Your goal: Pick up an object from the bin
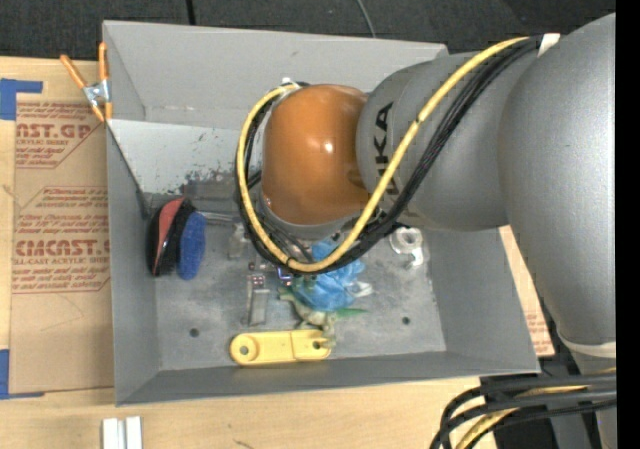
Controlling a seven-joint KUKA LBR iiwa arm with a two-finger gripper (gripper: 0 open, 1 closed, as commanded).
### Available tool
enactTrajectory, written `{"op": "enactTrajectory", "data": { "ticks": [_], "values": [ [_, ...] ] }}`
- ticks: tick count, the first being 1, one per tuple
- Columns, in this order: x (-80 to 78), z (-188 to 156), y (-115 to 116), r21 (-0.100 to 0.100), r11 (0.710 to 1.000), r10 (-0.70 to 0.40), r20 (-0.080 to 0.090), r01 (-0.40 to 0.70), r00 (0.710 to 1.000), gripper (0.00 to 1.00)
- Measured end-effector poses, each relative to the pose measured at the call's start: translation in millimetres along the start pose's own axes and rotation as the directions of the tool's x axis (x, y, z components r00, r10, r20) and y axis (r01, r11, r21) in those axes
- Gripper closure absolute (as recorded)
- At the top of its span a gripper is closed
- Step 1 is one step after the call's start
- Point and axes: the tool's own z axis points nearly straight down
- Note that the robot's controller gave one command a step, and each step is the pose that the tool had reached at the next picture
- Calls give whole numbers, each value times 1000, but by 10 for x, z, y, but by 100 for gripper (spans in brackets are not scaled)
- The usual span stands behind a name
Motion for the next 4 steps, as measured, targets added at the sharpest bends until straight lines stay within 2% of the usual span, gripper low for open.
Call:
{"op": "enactTrajectory", "data": {
  "ticks": [1,2,3,4],
  "values": [
    [-17,-47,-10,-1,1000,2,7,-2,1000,0],
    [106,275,-96,-1,996,-92,10,92,996,0],
    [249,387,-386,1,951,-310,4,310,951,0],
    [386,369,-481,0,958,-287,8,287,958,0]
  ]
}}
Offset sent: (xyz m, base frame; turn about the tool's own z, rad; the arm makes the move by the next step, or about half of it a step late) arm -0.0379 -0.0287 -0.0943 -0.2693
